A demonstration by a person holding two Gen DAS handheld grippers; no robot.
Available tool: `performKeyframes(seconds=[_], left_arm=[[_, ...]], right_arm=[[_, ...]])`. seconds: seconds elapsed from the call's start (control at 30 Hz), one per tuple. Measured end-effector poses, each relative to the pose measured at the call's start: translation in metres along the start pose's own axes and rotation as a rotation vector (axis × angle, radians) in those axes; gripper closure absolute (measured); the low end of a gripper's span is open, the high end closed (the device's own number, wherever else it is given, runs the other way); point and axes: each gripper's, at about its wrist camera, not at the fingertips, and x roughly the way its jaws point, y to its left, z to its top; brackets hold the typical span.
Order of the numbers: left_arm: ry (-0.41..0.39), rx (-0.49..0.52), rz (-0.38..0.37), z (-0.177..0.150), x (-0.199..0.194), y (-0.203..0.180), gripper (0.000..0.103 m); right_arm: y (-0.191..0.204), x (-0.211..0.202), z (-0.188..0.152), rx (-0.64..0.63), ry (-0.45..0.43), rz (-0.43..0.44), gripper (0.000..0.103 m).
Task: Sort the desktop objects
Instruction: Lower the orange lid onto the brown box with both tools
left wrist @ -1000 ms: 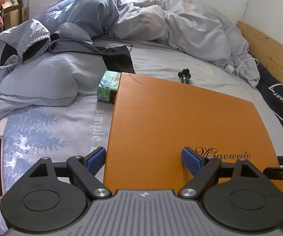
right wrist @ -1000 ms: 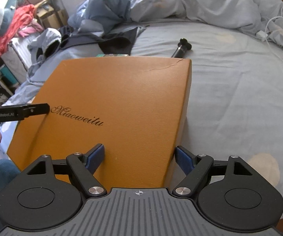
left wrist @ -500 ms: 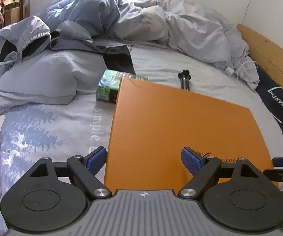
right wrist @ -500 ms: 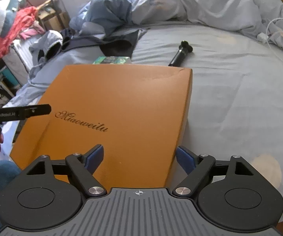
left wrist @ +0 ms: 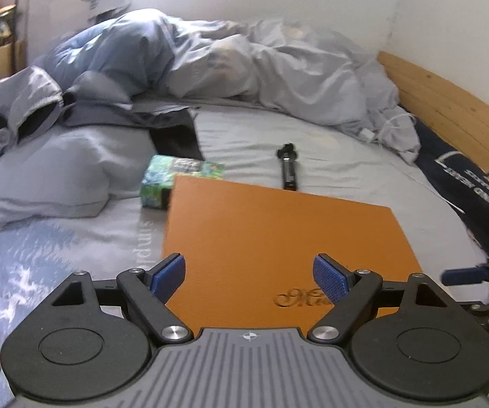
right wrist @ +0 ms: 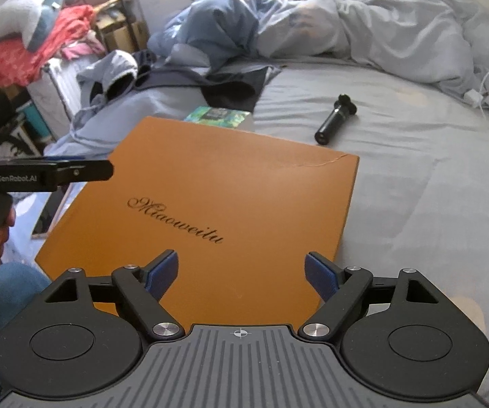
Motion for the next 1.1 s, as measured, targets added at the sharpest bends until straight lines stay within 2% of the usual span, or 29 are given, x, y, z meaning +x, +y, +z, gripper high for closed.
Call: performKeyframes(seconds=[0.17,0.43,1.1], left_arm=[[0.032,0.054,0.001,-0.006,0.009,-0.006,0.022],[0.097,0.045,0.006,-0.012,0.018,0.001,0.031],[0.13,0.015,-0.012,-0.02,0.024,0.011,0.032]], right_arm=[[0.016,0.002,-0.005,-0.07,0.021,0.001,0.019],[0.027,0.012,-0.014,-0.123,0.066,0.007,0.02],[0.033,0.02,-0.023,-0.161,0.109,-0.017,0.019]])
